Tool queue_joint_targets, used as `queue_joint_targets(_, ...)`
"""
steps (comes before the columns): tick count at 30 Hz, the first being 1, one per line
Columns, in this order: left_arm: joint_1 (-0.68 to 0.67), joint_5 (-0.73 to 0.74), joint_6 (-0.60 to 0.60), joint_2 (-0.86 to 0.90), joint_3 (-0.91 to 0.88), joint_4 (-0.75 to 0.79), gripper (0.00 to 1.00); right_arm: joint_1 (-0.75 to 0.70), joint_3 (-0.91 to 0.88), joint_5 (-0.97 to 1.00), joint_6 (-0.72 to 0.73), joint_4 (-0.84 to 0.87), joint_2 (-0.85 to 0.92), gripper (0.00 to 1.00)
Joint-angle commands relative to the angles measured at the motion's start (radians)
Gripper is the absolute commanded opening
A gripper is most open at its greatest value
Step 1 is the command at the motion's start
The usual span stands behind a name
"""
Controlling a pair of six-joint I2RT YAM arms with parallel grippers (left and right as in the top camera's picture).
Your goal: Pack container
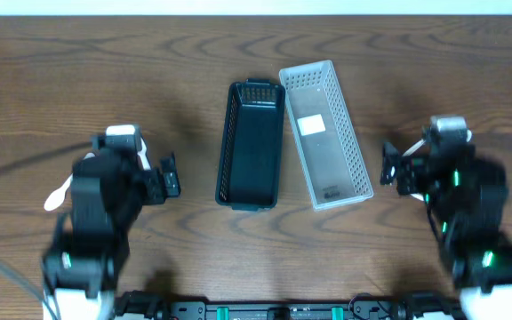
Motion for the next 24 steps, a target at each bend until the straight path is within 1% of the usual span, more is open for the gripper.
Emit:
queue_joint_targets(1, 0.0, 0.018, -0.006, 0.187, 0.222, -0.172, 0.98, -0.014, 0.26, -0.053, -0.023, -0.197, 0.223, 0.99)
queue_joint_targets(2, 0.0, 0.015, -0.005, 0.261, 0.301, -0.266, 0.98, -0.014, 0.363, -0.047, -0.034, -0.304, 0.314, 0.99)
queue_joint_targets(4, 0.0, 0.016, -0.006, 0.338, 0.37, -0.338, 0.98, -0.014, 0.479, -0.053, -0.016, -0.393, 0.422, 0.99)
queue_joint_targets(6, 0.0, 0.029, -0.009, 0.399, 0.39, -0.369, 0.98, -0.014, 0.556, -0.1, -0.005, -0.441, 0.513, 0.99)
queue_joint_targets(7, 0.0, 0.042, -0.009, 0.418, 0.389, -0.372, 0.98, -0.014, 0.565, -0.105, -0.011, -0.439, 0.536, 0.98)
queue_joint_targets(8, 0.0, 0.044, -0.008, 0.438, 0.388, -0.373, 0.98, -0.013, 0.568, -0.102, -0.014, -0.43, 0.56, 0.88)
queue_joint_targets(9, 0.0, 0.043, -0.008, 0.459, 0.388, -0.372, 0.98, -0.013, 0.568, -0.086, -0.013, -0.42, 0.585, 0.71)
queue_joint_targets(10, 0.0, 0.043, -0.008, 0.48, 0.388, -0.368, 0.98, -0.013, 0.568, -0.069, -0.004, -0.418, 0.617, 0.58)
queue_joint_targets(12, 0.0, 0.04, -0.004, 0.523, 0.388, -0.347, 1.0, -0.014, 0.568, -0.027, 0.037, -0.418, 0.676, 0.39)
queue_joint_targets(13, 0.0, 0.04, -0.005, 0.541, 0.388, -0.335, 0.93, -0.014, 0.568, -0.014, 0.046, -0.417, 0.7, 0.31)
queue_joint_targets(14, 0.0, 0.04, -0.005, 0.562, 0.388, -0.319, 0.83, -0.014, 0.568, -0.008, 0.05, -0.414, 0.729, 0.27)
queue_joint_targets(16, 0.0, 0.041, -0.005, 0.602, 0.388, -0.292, 0.56, -0.014, 0.568, -0.009, 0.05, -0.405, 0.78, 0.2)
queue_joint_targets(17, 0.0, 0.041, -0.006, 0.624, 0.388, -0.281, 0.47, -0.014, 0.568, -0.009, 0.05, -0.402, 0.809, 0.14)
queue_joint_targets(18, 0.0, 0.041, -0.005, 0.642, 0.388, -0.273, 0.43, -0.014, 0.568, -0.009, 0.05, -0.4, 0.834, 0.06)
queue_joint_targets(19, 0.0, 0.041, -0.005, 0.665, 0.388, -0.265, 0.34, -0.014, 0.568, -0.009, 0.05, -0.399, 0.858, 0.01)
queue_joint_targets(22, 0.0, 0.041, -0.006, 0.726, 0.388, -0.254, 0.15, -0.012, 0.568, -0.009, 0.05, -0.403, 0.917, 0.01)
queue_joint_targets(24, 0.0, 0.041, -0.006, 0.765, 0.388, -0.256, 0.07, -0.011, 0.567, -0.01, 0.05, -0.406, 0.949, 0.01)
